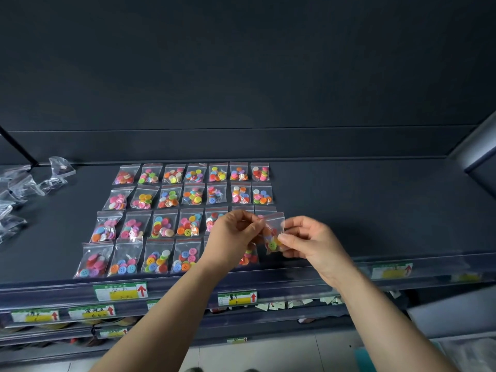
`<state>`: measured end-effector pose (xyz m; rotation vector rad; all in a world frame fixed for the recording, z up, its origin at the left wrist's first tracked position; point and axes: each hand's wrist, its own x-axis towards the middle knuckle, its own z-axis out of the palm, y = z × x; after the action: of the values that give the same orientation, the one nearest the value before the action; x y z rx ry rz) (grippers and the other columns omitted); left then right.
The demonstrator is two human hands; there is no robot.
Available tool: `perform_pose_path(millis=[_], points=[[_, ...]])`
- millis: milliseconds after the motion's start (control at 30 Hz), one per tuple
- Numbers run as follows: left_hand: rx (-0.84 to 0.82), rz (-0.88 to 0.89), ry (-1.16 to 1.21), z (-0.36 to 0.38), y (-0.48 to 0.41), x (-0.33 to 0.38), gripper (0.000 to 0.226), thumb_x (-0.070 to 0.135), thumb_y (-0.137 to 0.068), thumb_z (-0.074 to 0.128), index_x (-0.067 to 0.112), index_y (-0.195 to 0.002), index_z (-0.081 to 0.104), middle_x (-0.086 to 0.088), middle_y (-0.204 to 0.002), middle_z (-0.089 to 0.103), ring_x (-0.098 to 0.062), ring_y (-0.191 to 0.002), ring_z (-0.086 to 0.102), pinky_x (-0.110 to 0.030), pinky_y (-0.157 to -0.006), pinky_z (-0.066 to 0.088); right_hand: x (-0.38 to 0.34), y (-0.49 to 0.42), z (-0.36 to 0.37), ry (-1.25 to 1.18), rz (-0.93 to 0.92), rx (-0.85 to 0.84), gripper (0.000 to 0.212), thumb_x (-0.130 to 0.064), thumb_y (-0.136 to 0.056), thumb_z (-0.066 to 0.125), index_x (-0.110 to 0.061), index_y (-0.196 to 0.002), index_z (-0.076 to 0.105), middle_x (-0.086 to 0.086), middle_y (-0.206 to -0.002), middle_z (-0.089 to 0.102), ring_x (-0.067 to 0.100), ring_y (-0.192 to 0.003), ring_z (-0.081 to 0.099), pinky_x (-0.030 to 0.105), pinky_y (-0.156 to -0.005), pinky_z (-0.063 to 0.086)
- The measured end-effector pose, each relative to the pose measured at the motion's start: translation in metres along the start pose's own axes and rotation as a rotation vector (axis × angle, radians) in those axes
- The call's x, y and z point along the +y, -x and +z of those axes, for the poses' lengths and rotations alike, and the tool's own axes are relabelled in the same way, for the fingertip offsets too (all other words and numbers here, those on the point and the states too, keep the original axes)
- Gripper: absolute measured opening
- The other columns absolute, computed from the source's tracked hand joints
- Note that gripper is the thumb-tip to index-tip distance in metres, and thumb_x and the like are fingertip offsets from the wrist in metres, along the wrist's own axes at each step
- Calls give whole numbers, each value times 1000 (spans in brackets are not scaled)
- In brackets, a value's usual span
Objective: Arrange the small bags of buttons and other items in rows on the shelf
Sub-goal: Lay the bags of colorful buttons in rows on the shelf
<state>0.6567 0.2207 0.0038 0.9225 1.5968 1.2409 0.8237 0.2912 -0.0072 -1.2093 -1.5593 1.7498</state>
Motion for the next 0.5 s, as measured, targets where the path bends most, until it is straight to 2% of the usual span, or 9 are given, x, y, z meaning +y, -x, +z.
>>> perform_pose_path(millis=[100, 167, 200, 300, 400, 500], points=[[23, 28, -103, 2, -4, -3, 9, 15, -89, 64, 7, -85, 66, -1, -74, 74, -10, -57, 62, -22, -52, 50, 2, -4, -1, 195, -63, 18, 14, -8, -83, 71, -15, -91, 62, 4, -81, 72, 11, -71, 68, 20, -64, 51], [40, 90, -225, 1, -6, -6, 6, 19, -87, 68, 13, -84, 69, 3, -73, 73, -5, -55, 61, -19, -53, 49, 5, -6, -2, 304, -86, 43, 13, -12, -83, 73, -16, -86, 61, 1, -75, 72, 3, -64, 62, 13, -61, 47], [53, 118, -299, 0, -7, -7, 6, 22, -85, 69, 16, -86, 70, 7, -74, 72, -4, -56, 62, -19, -55, 51, 8, -7, -2, 333, -85, 60, 13, -12, -82, 73, -17, -83, 61, 1, -73, 72, 3, -61, 61, 13, -59, 46], [78, 142, -537, -10, -9, -17, 15, 30, -82, 71, 23, -96, 71, 16, -85, 68, -3, -75, 62, -21, -70, 54, 16, -9, -1, 393, -61, 106, 18, -14, -79, 76, -16, -80, 59, 4, -69, 71, 6, -56, 59, 18, -57, 45], [51, 179, -781, -19, -6, -28, 28, 40, -80, 71, 30, -106, 69, 14, -105, 66, -13, -102, 53, -26, -84, 46, 21, -11, 1, 516, -68, 115, 20, -20, -78, 78, -19, -77, 57, 1, -63, 70, 5, -51, 55, 17, -52, 41], [13, 218, -930, -22, 1, -30, 33, 45, -80, 69, 32, -110, 68, 13, -114, 62, -16, -106, 44, -23, -83, 33, 22, -12, 2, 629, -105, 109, 17, -22, -77, 78, -24, -71, 62, -3, -62, 68, 8, -56, 60, 25, -56, 47]])
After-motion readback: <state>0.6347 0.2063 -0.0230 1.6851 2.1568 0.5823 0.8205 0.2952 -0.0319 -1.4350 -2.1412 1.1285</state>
